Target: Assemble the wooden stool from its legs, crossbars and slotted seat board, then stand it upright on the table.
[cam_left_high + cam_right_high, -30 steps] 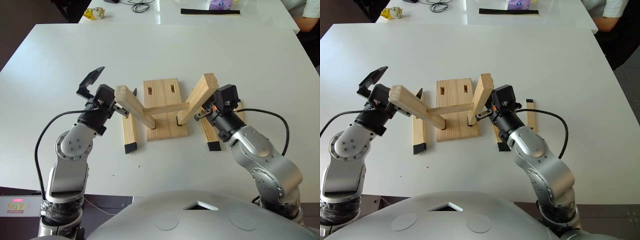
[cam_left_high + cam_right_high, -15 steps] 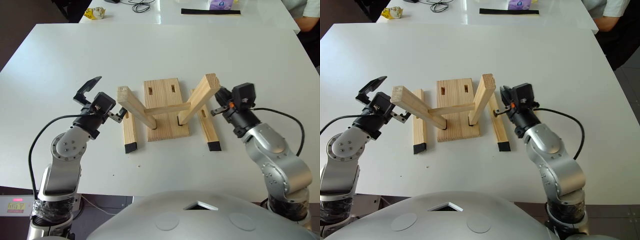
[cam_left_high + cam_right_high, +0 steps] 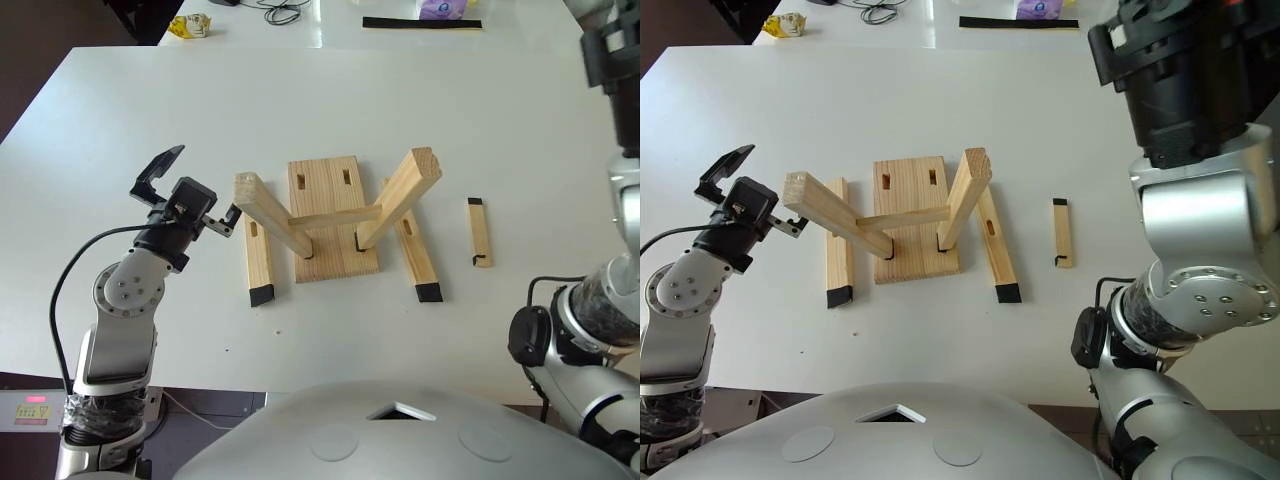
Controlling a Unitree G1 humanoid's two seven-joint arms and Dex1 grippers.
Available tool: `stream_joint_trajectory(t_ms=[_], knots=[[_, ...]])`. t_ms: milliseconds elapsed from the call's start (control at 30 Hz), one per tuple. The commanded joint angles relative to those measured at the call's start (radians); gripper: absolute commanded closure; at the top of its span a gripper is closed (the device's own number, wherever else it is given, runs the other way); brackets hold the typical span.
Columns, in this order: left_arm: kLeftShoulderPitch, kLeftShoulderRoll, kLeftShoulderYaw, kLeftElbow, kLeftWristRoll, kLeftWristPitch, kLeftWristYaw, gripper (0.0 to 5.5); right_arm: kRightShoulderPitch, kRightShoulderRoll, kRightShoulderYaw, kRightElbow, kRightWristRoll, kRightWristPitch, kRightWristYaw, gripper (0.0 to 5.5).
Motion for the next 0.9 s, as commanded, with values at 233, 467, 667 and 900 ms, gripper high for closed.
stream_joint_trajectory(t_ms=[233,467,667,900], knots=[[-0.061,0.011,-0.043,0.032,-0.001,-0.013,-0.031,0.10,0.420,-0.152,0.413,-0.025,-0.223,0.084,0.109,5.09],[-0.066,0.002,-0.057,0.035,0.004,0.002,-0.028,0.10,0.453,-0.105,0.463,-0.008,-0.311,0.024,0.152,5.09],[-0.048,-0.025,-0.058,0.017,0.016,0.018,0.006,0.10,0.267,-0.068,0.282,0.046,-0.175,-0.088,0.056,5.09],[-0.065,-0.023,-0.063,0.026,0.015,0.021,0.009,0.10,0.059,-0.067,0.202,0.000,0.037,-0.205,-0.029,5.09]])
